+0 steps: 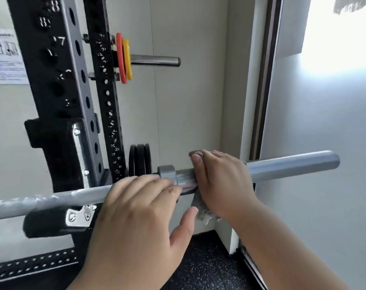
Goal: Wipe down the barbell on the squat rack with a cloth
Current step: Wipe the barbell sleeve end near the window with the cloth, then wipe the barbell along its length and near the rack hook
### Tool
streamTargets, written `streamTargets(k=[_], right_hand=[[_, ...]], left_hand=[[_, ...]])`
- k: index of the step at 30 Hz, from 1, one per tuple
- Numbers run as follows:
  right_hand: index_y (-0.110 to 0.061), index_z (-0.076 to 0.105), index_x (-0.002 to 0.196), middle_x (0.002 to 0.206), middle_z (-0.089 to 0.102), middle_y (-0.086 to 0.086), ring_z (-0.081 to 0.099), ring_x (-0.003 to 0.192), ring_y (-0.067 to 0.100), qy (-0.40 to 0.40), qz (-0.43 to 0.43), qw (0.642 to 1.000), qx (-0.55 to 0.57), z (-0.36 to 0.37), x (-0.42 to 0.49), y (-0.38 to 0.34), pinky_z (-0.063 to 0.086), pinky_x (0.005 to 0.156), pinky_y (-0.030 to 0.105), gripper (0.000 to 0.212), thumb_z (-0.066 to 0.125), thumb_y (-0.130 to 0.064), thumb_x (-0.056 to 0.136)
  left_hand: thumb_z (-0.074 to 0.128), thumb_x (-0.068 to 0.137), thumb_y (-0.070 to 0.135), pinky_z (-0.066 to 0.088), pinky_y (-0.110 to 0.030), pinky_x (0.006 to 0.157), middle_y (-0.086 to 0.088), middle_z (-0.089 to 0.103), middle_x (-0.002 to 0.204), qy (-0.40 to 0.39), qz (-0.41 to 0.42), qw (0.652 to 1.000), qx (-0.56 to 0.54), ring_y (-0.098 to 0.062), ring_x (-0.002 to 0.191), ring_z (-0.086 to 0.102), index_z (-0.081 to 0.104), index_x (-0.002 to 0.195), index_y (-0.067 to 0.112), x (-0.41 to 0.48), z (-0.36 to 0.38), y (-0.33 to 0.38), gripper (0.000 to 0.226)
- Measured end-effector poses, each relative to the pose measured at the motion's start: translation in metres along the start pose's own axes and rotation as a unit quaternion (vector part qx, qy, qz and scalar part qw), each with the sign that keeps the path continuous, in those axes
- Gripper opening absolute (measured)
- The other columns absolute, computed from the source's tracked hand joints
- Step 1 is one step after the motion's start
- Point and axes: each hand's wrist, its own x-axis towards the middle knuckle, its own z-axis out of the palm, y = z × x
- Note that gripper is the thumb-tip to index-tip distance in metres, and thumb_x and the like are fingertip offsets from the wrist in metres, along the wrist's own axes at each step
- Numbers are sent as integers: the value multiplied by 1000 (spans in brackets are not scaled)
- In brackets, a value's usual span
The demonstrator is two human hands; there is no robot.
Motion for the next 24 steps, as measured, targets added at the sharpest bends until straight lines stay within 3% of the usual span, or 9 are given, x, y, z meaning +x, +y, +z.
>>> streamTargets(k=[3,8,10,13,16,19,20,22,24], right_hand=[[-26,70,102,84,74,-6,71,78,22,-58,-6,995,76,4,5,-44,53,69,39,53,22,-46,108],[-21,67,102,64,69,-4,64,48,14,-59,70,975,200,-4,8,-71,57,59,40,59,19,-54,107],[-26,67,101,71,71,-7,65,54,14,-32,61,975,213,-8,6,-86,57,61,41,50,25,-51,109],[-27,68,108,87,75,-7,70,77,24,-33,7,993,115,2,5,-121,57,73,41,43,29,-45,108],[-26,68,105,86,74,-9,73,84,22,-63,-32,997,-15,20,5,-157,39,77,30,38,33,-40,107],[-19,59,131,98,75,-6,71,98,25,-97,-32,995,-10,34,-4,-169,45,103,40,39,36,-41,108],[-13,55,136,102,75,-3,70,107,28,-86,-24,996,-10,34,-8,-166,36,118,46,42,40,-41,108],[-6,57,126,109,73,8,60,126,38,-53,-11,996,-74,27,-15,-156,13,127,59,45,47,-46,106],[-10,63,109,116,68,13,51,133,44,-59,21,987,-151,17,-20,-148,6,126,64,44,46,-50,103]], left_hand=[[52,96,51,41,-38,105,11,76,109,8,-8,1000,6,-16,109,69,80,106,21,-11,-21,-26,42],[53,96,45,48,-40,91,12,75,95,22,-36,999,23,-17,94,70,79,97,21,-36,-55,-76,36],[54,95,45,49,-42,86,12,74,91,21,-55,998,34,-18,89,69,78,91,21,-46,-65,-93,34],[55,94,46,52,-45,85,13,74,94,9,-67,997,32,-19,90,69,77,91,23,-60,-72,-113,33],[57,93,43,51,-43,92,11,75,107,-6,-45,999,17,-18,101,69,79,101,21,-76,-71,-125,33],[59,91,39,47,-40,98,5,73,126,-4,6,1000,15,-19,115,67,79,115,16,-92,-68,-135,39],[60,91,38,46,-40,99,4,73,128,1,13,1000,11,-20,116,67,79,116,16,-97,-69,-141,39],[60,92,39,47,-42,101,4,73,128,13,2,1000,8,-20,116,68,79,117,16,-104,-74,-154,40],[59,93,41,48,-45,101,4,74,124,27,-28,999,16,-22,116,69,78,118,15,-110,-80,-169,41]])
